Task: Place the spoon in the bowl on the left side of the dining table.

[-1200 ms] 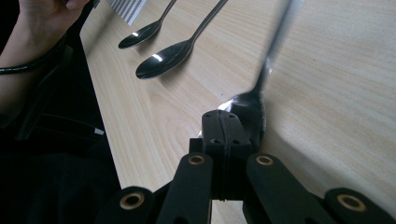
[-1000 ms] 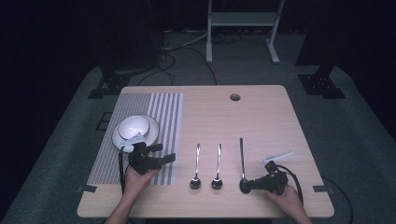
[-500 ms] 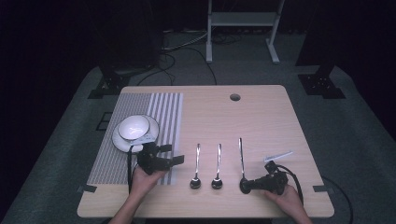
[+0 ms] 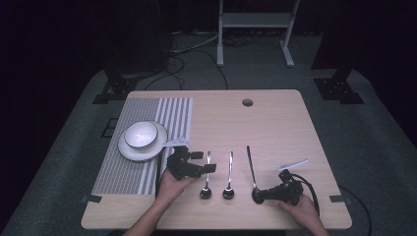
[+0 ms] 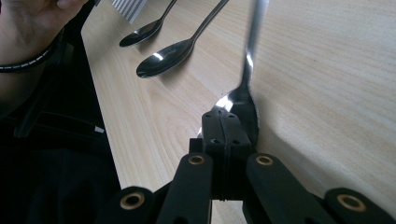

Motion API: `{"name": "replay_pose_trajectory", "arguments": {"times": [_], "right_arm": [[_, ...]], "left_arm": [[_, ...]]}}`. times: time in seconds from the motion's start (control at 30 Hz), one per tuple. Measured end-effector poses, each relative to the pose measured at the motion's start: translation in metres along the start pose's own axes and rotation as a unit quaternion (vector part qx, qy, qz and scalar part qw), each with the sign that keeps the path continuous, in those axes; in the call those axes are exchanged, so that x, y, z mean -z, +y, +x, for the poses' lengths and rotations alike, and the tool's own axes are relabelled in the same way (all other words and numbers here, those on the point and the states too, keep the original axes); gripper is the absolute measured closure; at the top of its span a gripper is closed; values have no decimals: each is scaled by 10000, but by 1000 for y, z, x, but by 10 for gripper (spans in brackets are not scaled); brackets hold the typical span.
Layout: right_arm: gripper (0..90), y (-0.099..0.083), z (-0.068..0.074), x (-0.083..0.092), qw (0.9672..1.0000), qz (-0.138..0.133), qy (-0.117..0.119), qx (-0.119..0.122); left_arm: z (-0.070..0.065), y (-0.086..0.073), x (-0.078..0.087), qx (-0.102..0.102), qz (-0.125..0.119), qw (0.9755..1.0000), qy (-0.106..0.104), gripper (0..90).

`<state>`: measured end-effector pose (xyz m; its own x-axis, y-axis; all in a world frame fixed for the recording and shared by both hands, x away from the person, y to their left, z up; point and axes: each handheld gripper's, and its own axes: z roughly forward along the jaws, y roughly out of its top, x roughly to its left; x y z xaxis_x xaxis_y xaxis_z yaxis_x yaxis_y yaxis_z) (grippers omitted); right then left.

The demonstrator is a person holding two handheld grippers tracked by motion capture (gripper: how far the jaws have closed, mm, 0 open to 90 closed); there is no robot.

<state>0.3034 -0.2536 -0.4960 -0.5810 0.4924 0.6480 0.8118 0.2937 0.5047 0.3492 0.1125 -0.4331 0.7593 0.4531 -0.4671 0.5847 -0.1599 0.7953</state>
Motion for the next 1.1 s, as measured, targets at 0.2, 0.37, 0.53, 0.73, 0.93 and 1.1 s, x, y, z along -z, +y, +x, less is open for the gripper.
{"name": "replay_pose_trajectory", "arguments": {"times": [0.2,0.37,0.53,0.73,0.93,1.1], "right_arm": [[900,0,0,0,10000,-2,4,5],[900,0,0,0,10000,2,2,13],[900,0,0,0,10000,-4,4,18],[900,0,0,0,10000,-2,-9,38],[900,0,0,0,10000,4,1,47],[900,0,0,0,10000,-5,1,46]], "left_arm": [[-1,2,-28,266,232,9993,-118,60],[-2,6,-54,472,484,9975,-226,133],[-4,21,-75,510,653,9963,-233,165],[-6,33,-97,566,872,9943,-216,228],[-3,36,-109,523,982,9934,-281,572],[0,36,-112,525,986,9921,-571,816]]}}
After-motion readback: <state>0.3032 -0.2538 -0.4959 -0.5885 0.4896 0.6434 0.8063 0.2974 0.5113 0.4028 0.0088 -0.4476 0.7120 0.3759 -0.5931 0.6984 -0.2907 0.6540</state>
